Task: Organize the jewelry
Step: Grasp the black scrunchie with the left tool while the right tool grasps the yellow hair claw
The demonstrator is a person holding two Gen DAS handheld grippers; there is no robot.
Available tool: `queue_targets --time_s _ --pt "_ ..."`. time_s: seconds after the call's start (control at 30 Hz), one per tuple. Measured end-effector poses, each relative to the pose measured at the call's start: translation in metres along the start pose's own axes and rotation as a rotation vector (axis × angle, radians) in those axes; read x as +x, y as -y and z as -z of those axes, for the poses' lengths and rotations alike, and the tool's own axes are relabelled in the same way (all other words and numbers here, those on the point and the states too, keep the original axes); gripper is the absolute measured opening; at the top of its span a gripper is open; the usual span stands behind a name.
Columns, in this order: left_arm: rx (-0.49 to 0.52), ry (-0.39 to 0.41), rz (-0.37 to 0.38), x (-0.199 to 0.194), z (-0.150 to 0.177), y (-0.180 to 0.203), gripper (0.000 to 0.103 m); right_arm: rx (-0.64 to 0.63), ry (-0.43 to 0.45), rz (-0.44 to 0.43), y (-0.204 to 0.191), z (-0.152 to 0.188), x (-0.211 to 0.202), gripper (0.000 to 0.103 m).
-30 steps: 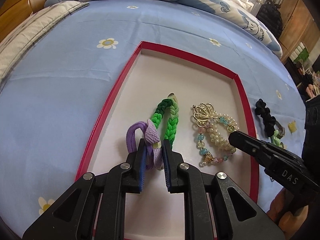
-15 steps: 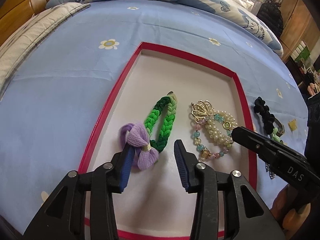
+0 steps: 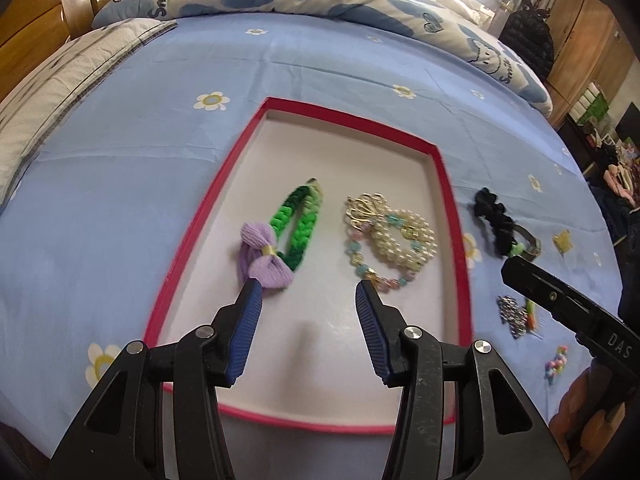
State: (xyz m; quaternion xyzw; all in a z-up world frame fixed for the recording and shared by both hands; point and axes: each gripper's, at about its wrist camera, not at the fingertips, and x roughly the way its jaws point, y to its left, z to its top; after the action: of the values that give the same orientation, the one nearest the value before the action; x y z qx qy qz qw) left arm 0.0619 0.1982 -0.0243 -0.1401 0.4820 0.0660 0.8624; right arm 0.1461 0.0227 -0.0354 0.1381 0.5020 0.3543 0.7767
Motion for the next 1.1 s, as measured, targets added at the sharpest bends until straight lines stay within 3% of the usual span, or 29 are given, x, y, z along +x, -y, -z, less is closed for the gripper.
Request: queue_targets --time_s 0.73,1.1 --pt "0.171 -0.016 0.119 -0.009 0.016 0.105 0.047 0.163 0.109 0.163 0.108 0.033 -0.104 0.039" --pt "0.230 -0.033 0.149 0.004 0.008 0.147 0.047 0.225 0.149 0.242 0.157 0.035 -0.133 0.040"
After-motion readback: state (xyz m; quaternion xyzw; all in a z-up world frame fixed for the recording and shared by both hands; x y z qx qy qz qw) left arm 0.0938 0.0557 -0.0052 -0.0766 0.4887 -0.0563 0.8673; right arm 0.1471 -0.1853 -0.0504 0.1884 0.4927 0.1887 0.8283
